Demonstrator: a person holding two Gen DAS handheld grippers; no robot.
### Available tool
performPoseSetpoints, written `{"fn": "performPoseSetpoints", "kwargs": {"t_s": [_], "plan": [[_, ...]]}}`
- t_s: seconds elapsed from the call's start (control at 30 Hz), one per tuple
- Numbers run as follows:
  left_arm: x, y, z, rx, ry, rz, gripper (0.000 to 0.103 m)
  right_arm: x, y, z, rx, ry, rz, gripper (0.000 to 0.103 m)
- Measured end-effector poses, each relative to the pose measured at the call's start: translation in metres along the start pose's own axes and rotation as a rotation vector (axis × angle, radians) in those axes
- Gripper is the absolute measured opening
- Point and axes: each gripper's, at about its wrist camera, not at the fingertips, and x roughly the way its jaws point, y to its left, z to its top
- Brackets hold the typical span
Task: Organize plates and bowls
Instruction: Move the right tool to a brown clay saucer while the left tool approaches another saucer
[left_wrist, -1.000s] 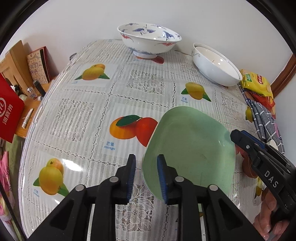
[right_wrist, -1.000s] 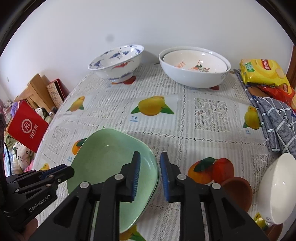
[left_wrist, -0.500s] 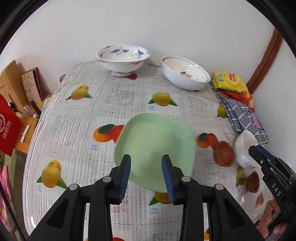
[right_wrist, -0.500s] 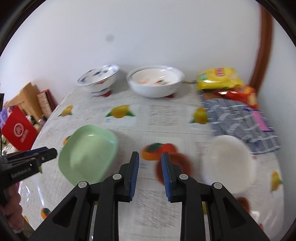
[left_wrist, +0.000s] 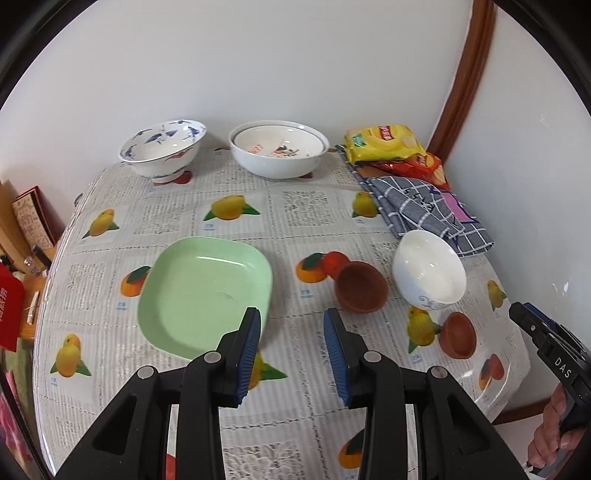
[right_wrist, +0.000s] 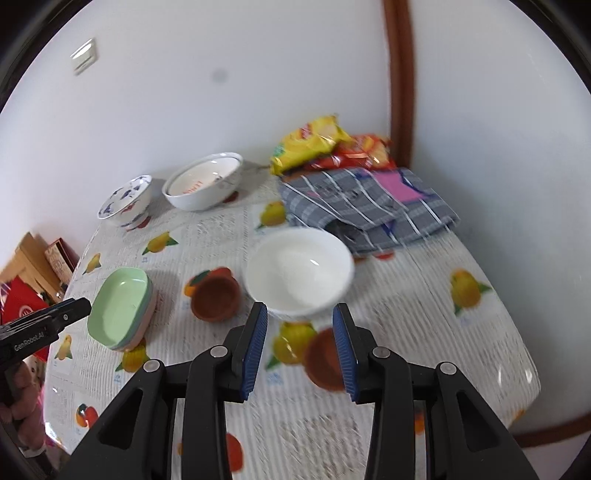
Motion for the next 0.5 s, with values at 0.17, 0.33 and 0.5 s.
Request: {"fn": "performPoseSetpoints", "kwargs": {"t_s": [0.17, 0.33, 0.5], "plan": [[0.009, -0.018, -0.004, 0.018, 0.014, -0.012, 0.034, -0.003, -0.025, -0.014, 0.013, 0.012, -0.027, 0.037], [0.021, -0.032, -0.006, 0.042, 0.023, 0.0, 0.034, 0.006, -0.043, -0.025, 0.044, 0.027, -0.046, 0.037], [0.038, -0.036, -0.004, 0.046, 0.046, 0.002, 0.034, 0.024, -0.048, -0.034, 0.044, 0.061, -0.048, 0.037]]}}
